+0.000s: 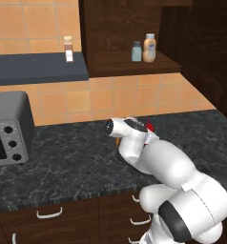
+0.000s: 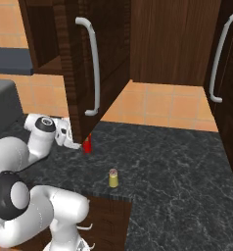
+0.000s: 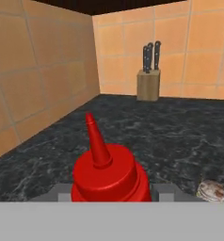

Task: Put the shaker and condiment bottle from the counter next to their counterparts in the cabinet.

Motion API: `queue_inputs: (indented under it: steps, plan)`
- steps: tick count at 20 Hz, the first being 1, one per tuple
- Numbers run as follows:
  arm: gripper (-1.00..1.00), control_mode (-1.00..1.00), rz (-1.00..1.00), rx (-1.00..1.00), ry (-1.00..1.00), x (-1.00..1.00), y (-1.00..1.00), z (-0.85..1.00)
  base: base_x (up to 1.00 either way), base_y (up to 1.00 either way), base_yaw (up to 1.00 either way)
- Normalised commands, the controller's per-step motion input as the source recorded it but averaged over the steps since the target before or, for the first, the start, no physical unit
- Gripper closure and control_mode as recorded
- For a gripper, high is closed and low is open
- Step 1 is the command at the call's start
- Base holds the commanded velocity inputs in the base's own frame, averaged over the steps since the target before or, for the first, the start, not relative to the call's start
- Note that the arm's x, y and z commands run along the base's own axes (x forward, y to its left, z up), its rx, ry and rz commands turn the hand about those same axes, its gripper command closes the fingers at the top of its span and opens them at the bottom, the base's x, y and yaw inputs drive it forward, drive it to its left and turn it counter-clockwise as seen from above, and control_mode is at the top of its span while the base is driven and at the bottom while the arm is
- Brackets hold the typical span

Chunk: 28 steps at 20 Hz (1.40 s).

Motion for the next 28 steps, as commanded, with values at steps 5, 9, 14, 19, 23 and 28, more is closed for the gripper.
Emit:
queue_inputs:
  steps: [5,9,14,19,23,28]
  plan:
    - [1.00,-1.00,0.10,0.00,0.00,0.03,0.07,0.85,0.00,0.00,0.00]
    - [1.00,-1.00,0.15,0.00,0.00,0.03,0.01,0.86,0.00,0.00,0.00]
    - [1.00,-1.00,0.15,0.00,0.00,0.00,0.04,0.86,0.00,0.00,0.00]
    - [1.00,-1.00,0.17,0.00,0.00,0.02,0.04,0.90,0.00,0.00,0.00]
    - [1.00,-1.00,0.15,-0.01,0.00,0.02,0.00,0.93,0.00,0.00,0.00]
    - [1.00,-1.00,0.14,-0.05,0.00,0.00,0.00,0.95,0.00,0.00,0.00]
